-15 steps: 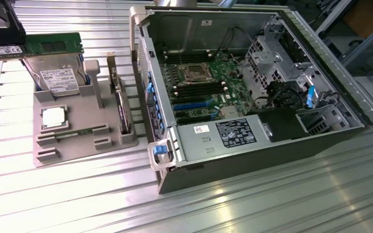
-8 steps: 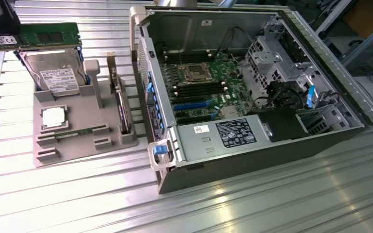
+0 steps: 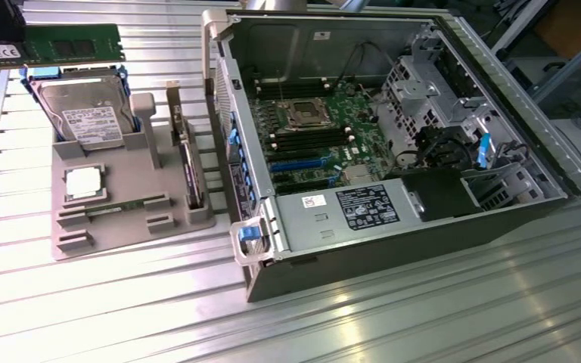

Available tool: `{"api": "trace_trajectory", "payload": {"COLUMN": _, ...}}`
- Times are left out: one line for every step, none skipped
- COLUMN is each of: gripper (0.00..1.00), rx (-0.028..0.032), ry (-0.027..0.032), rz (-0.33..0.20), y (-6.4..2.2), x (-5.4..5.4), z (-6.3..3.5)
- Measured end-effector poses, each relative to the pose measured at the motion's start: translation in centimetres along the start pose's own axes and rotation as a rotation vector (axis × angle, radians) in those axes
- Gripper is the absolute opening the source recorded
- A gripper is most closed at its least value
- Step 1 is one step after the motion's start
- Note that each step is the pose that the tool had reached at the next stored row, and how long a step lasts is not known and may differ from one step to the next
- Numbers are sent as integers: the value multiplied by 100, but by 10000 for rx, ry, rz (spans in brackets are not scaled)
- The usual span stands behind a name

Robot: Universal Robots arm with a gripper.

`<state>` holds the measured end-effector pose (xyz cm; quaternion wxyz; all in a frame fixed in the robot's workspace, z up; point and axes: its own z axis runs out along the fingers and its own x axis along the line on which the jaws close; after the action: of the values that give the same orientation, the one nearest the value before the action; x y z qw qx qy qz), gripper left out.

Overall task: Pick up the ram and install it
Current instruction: 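Pick up the ram and move it above insertion slot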

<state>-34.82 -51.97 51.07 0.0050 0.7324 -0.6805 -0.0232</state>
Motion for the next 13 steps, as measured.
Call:
{"api": "trace_trajectory", "payload": {"gripper": 12, "rx": -15, "ry": 0, "rz": -1, "y": -10, "x": 1, "z": 1}}
{"api": "trace_trajectory", "payload": {"gripper": 12, "rx": -37, "ry": -1, "rz": 0, "y": -27, "x": 2, "z": 2}}
{"api": "trace_trajectory", "payload": {"gripper": 12, "rx": -62, "ry": -3, "rz": 2, "y": -49, "x": 4, "z": 4}}
{"api": "trace_trajectory", "payload": {"gripper": 12, "rx": -94, "ry": -7, "rz": 3, "y": -78, "x": 6, "z": 6}}
{"api": "trace_trajectory", "payload": {"gripper": 12, "rx": -123, "ry": -10, "rz": 3, "y": -106, "x": 8, "z": 9}}
{"api": "trace_trajectory", "payload": {"gripper": 12, "rx": -184, "ry": -14, "rz": 4, "y": -164, "x": 13, "z": 17}}
{"api": "trace_trajectory", "payload": {"gripper": 12, "rx": -229, "ry": -17, "rz": 6, "y": -203, "x": 16, "z": 27}}
{"api": "trace_trajectory", "payload": {"gripper": 12, "rx": -288, "ry": -22, "rz": 7, "y": -244, "x": 19, "z": 57}}
{"api": "trace_trajectory", "payload": {"gripper": 12, "rx": -318, "ry": -24, "rz": 8, "y": -257, "x": 21, "z": 79}}
{"api": "trace_trajectory", "payload": {"gripper": 12, "rx": -347, "ry": -26, "rz": 9, "y": -267, "x": 22, "z": 109}}
{"api": "trace_trajectory", "payload": {"gripper": 12, "rx": -383, "ry": -29, "rz": 10, "y": -280, "x": 24, "z": 142}}
{"api": "trace_trajectory", "payload": {"gripper": 12, "rx": -410, "ry": -31, "rz": 11, "y": -293, "x": 25, "z": 166}}
{"api": "trace_trajectory", "payload": {"gripper": 12, "rx": -456, "ry": -34, "rz": 11, "y": -319, "x": 29, "z": 205}}
